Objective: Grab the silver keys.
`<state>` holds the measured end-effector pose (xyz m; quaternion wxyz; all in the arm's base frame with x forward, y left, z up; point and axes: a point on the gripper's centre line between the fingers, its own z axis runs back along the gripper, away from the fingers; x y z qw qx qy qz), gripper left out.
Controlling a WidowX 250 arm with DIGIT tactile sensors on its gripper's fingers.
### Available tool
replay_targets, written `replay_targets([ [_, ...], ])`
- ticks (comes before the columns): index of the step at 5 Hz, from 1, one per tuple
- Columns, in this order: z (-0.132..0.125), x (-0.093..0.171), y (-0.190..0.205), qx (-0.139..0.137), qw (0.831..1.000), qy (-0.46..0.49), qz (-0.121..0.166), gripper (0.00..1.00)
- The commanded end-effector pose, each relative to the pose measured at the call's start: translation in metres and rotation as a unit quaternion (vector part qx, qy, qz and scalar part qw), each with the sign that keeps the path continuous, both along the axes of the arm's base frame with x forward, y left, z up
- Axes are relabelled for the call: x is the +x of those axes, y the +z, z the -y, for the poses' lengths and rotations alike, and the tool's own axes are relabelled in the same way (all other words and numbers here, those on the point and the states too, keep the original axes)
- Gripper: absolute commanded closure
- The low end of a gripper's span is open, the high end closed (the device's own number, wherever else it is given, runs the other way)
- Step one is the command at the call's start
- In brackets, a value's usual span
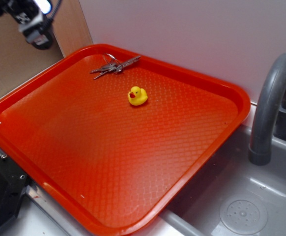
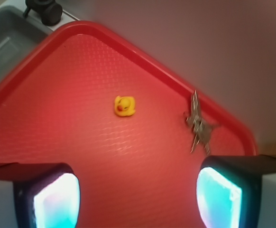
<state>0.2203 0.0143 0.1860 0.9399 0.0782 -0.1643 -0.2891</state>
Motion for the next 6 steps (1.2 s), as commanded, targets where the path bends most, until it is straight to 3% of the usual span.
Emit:
replay_targets([
  [1,0.001,0.047,-0.039,0.054,0.994,-0.092,0.036,0.00],
  [2,0.004,0.071,-0.068,0.062,0.989,-0.125,0.038,0.00],
  [3,0.005,0.081,-0.086,0.081,0.984,-0.148,0.057,0.00],
  [4,-0.013,0.102,-0.109,0.104,0.985,-0.126,0.050,0.00],
  [6,-0.036,0.116,-0.078,0.081,0.989,-0.116,0.045,0.00],
])
